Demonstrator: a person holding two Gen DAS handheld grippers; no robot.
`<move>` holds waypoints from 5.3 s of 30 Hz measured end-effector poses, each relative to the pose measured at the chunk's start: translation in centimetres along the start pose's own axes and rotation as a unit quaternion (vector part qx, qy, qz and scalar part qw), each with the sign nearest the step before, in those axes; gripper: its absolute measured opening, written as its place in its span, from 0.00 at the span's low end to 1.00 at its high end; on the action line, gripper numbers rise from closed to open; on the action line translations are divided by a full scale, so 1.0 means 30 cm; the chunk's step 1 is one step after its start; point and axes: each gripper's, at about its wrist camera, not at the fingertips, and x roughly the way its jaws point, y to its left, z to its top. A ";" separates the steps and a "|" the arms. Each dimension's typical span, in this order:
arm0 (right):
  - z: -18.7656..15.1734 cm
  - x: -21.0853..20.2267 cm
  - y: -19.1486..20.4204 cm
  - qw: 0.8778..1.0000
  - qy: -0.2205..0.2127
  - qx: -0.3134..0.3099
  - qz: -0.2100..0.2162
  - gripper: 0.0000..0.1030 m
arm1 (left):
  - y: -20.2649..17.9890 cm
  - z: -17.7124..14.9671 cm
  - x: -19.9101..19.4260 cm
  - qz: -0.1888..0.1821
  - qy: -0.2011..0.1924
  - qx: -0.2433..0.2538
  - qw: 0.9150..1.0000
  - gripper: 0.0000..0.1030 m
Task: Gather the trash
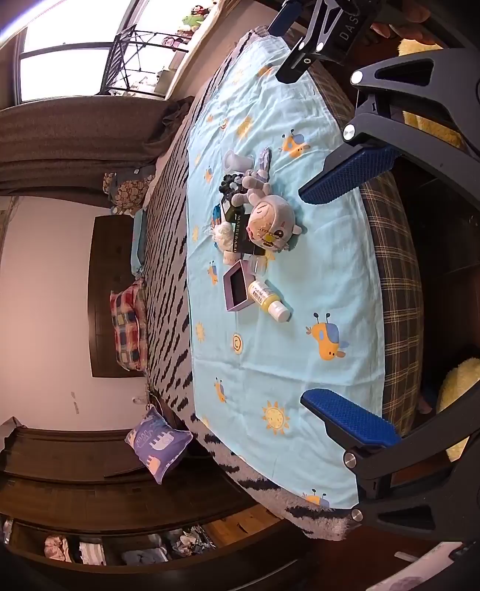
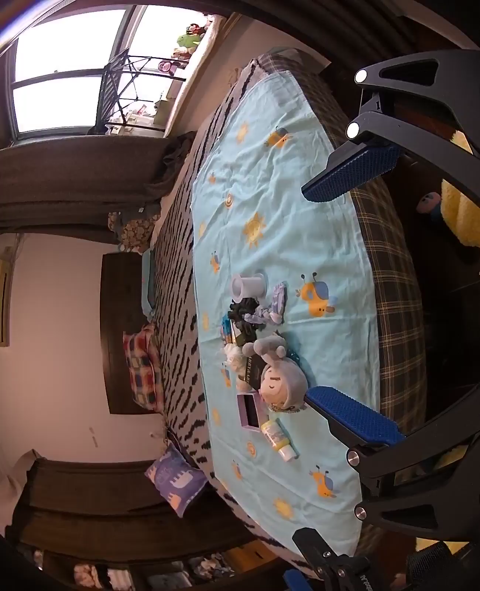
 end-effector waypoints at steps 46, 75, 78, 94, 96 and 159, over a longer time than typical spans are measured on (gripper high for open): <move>-0.011 0.009 -0.003 1.000 0.005 0.005 0.008 0.97 | -0.006 -0.003 0.001 0.003 0.002 0.008 1.000 0.92; -0.018 0.095 -0.029 0.998 -0.002 0.026 0.055 0.97 | 0.063 -0.010 0.079 -0.011 0.000 -0.017 1.000 0.92; -0.026 0.143 -0.037 0.997 0.017 0.031 0.069 0.97 | 0.064 -0.019 0.118 -0.014 0.009 -0.013 1.000 0.92; -0.029 0.460 -0.036 0.996 0.073 0.020 0.053 0.87 | 0.096 -0.030 0.444 0.015 0.079 0.036 0.996 0.92; -0.035 0.519 -0.047 0.994 0.088 0.026 0.058 0.80 | 0.103 -0.030 0.492 0.007 0.091 0.032 0.995 0.90; -0.423 0.247 -0.008 0.977 0.163 -0.005 0.138 0.28 | -0.034 -0.456 0.237 -0.149 0.160 0.029 0.975 0.30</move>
